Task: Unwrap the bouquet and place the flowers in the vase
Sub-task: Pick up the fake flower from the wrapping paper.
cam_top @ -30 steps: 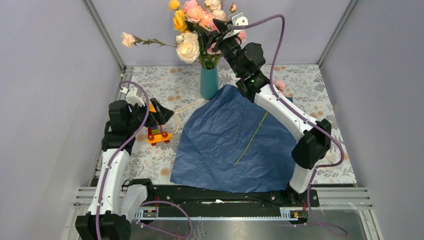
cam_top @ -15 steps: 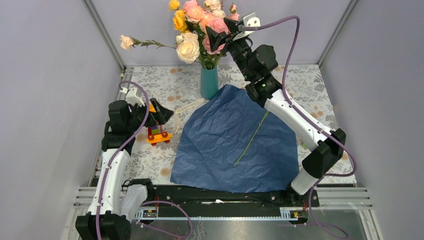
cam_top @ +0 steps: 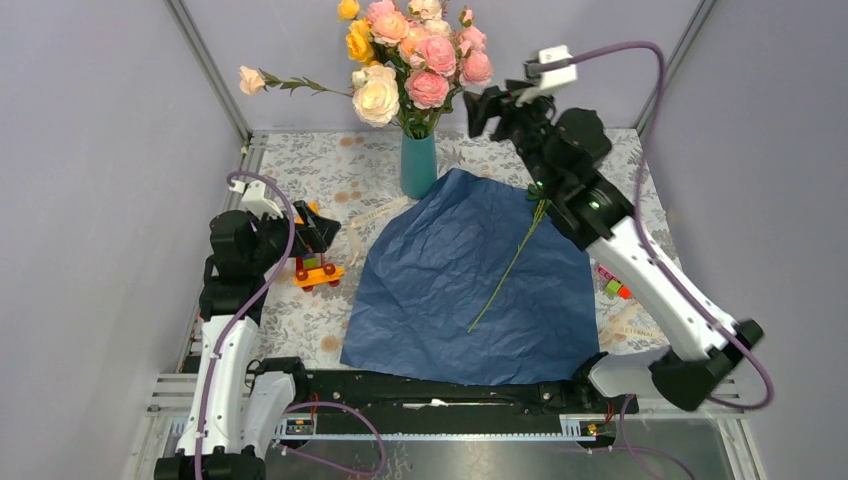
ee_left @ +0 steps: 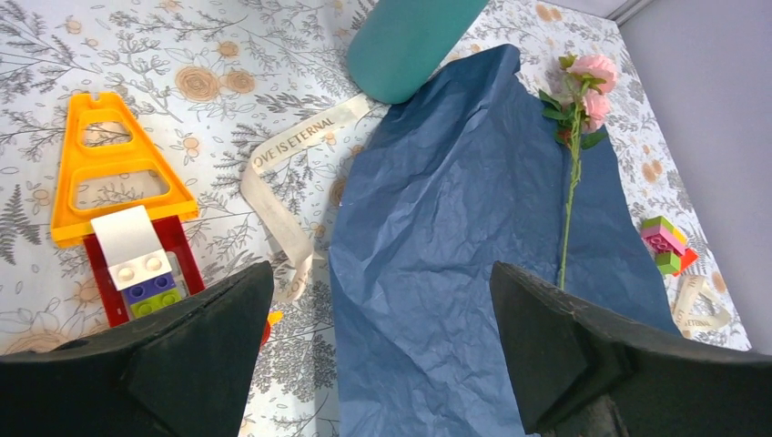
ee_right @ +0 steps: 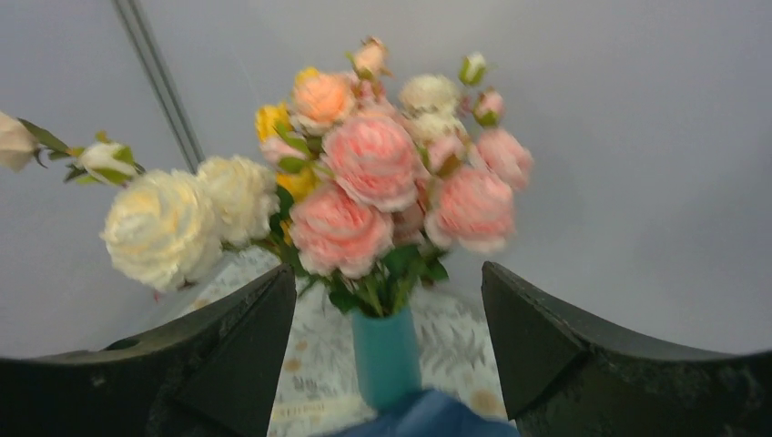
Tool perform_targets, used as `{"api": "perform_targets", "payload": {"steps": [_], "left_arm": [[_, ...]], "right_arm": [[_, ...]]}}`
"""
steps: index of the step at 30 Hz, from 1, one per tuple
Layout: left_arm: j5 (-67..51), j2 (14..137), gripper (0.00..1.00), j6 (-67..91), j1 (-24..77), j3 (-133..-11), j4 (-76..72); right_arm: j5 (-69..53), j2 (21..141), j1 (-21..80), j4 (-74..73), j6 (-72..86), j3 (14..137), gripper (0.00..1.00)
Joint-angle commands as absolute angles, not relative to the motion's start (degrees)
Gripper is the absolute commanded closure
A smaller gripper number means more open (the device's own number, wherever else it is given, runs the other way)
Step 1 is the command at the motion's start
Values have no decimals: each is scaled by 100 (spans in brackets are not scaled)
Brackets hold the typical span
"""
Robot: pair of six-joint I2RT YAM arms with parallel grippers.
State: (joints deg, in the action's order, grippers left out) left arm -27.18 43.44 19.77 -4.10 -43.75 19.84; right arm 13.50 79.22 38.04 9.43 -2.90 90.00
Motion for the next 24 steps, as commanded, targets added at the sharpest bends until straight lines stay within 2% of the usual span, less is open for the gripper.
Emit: {"api": "perform_targets", "payload": {"steps": [1, 6, 11, 18, 24], "left_arm": [[-2302, 4194, 5, 1621, -448, -4569, 2110], [-2141, 4075, 5, 1604, -448, -4474, 2142], [-2279, 4090, 5, 1797, -448, -4416, 2036], [-2331, 4004, 5, 1977, -444, -4244, 1916], [-2261, 3989, 5, 1978, -448, -4203, 1976]], "right_arm": [[2195, 6839, 3656, -778, 336, 8645, 19], [2440, 6127, 3264, -2003, 904, 8042, 17], [1742, 6102, 2395, -2906, 1474, 7680, 18], [839, 6842, 1262, -2851, 2004, 7193, 22], [389, 7948, 852, -2464, 2336, 6890, 27]]}}
